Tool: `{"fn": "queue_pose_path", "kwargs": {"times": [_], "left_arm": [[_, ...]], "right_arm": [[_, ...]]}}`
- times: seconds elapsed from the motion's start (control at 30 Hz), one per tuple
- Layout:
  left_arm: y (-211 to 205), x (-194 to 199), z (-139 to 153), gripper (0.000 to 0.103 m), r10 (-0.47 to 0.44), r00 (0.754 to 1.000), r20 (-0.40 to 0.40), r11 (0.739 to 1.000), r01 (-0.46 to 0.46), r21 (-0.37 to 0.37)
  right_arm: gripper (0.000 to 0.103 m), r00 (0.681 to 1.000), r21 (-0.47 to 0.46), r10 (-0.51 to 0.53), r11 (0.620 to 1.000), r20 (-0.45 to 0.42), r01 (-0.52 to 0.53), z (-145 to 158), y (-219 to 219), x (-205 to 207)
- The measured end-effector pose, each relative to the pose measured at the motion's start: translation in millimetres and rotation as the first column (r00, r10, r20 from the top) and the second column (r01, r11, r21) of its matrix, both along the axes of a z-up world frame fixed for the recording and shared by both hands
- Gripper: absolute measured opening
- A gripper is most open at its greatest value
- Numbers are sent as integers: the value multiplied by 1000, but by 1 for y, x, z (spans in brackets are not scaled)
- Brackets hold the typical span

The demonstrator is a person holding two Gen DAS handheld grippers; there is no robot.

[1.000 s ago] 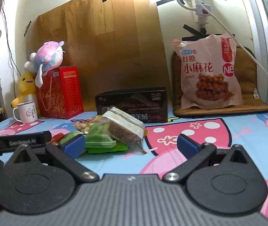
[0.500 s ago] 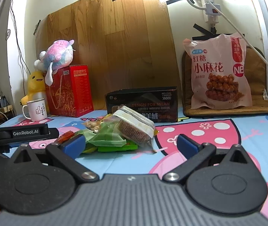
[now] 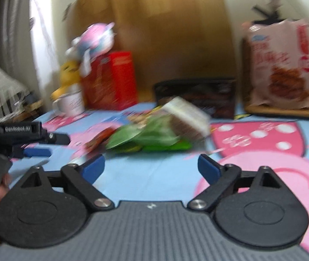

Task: Organize snacks
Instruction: 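Lower the left gripper onto the yellow-lidded pudding cup and close it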

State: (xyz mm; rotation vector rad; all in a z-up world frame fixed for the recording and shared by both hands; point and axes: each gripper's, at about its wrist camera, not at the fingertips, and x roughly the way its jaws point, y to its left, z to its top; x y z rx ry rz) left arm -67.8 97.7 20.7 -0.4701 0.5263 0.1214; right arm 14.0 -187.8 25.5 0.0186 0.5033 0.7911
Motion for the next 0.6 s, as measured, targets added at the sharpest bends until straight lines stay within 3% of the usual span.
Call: {"fn": "queue_pose_path", "kwargs": {"times": [0.13, 0.2, 0.33, 0.4, 0.5, 0.6], "left_arm": [[-3, 3, 0, 72, -127, 992, 2, 988, 127, -93], [-6, 8, -2, 69, -184, 983, 13, 973, 184, -138], [-13, 17, -7, 48, -262, 965, 9, 949, 259, -181], [-14, 20, -11, 47, -279, 960, 6, 938, 274, -212], [-18, 23, -14, 40, -299, 954, -3, 931, 291, -218], [-26, 25, -13, 40, -305, 952, -12, 938, 298, -176]], "right_arm": [[79, 990, -25, 119, 992, -76, -121, 0, 19, -5], [79, 985, -56, 154, 986, -74, -159, 2, 28, -12], [77, 980, -105, 192, 975, -54, -196, 6, 42, -18], [74, 977, -124, 207, 969, -55, -213, 5, 49, -18], [64, 969, -143, 234, 959, -73, -243, 0, 59, -17], [56, 973, -158, 219, 961, -73, -228, -4, 60, -16]]}}
